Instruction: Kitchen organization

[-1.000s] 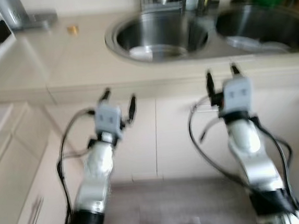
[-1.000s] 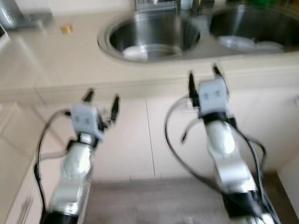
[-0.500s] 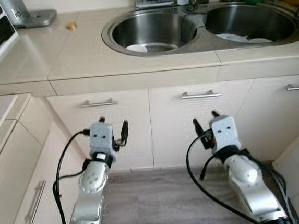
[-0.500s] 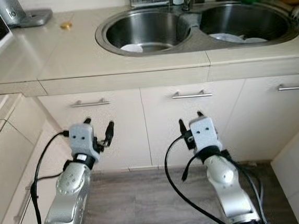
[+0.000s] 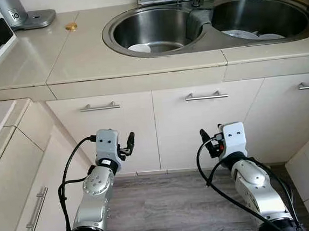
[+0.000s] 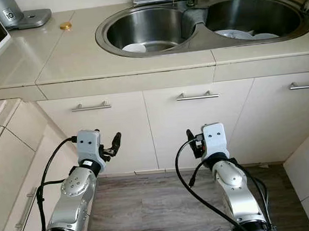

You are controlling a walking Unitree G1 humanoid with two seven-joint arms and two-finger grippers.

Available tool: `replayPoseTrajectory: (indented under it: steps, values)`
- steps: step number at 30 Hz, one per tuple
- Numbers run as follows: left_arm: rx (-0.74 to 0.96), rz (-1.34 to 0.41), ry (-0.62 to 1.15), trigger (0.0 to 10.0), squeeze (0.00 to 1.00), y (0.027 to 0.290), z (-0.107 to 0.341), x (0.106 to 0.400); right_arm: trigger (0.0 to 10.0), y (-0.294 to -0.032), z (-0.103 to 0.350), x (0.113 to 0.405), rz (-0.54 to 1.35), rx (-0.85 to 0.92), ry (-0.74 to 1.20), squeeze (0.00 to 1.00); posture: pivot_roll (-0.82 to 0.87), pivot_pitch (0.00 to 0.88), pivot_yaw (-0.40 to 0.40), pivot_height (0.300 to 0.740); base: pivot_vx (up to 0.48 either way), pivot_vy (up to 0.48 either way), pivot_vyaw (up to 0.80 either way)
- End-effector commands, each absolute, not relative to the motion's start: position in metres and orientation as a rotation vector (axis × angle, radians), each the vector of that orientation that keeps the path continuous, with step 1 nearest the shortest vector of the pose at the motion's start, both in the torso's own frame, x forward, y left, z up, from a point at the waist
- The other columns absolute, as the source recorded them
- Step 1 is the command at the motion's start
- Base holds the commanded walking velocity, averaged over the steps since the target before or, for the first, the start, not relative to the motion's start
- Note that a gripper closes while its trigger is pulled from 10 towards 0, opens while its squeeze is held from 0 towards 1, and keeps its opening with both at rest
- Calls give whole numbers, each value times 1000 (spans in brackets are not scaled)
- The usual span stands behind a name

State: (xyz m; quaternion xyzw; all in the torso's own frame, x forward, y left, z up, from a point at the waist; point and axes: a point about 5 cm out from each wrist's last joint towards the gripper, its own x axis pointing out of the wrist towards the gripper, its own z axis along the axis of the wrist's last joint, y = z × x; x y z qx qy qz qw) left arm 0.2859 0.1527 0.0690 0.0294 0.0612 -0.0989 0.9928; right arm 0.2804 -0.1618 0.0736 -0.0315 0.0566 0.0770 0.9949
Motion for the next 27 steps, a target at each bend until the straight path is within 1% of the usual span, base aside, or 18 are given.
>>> replayPoseTrajectory:
  steps: [1, 20, 27]
  values:
    - [54, -198, 130, 10000, 0, 154, 68, 286, 10000, -160, 74, 281, 160, -47, 104, 0, -90, 47, 47, 740, 0, 0, 0]
    - [40, -207, 128, 10000, 0, 154, 65, 281, 10000, -161, 71, 278, 151, -26, 94, 0, -100, 42, 44, 740, 0, 0, 0]
    - [39, -202, 115, 10000, 0, 154, 69, 282, 10000, -162, 74, 279, 145, -18, 80, 0, -97, 70, 47, 740, 0, 0, 0]
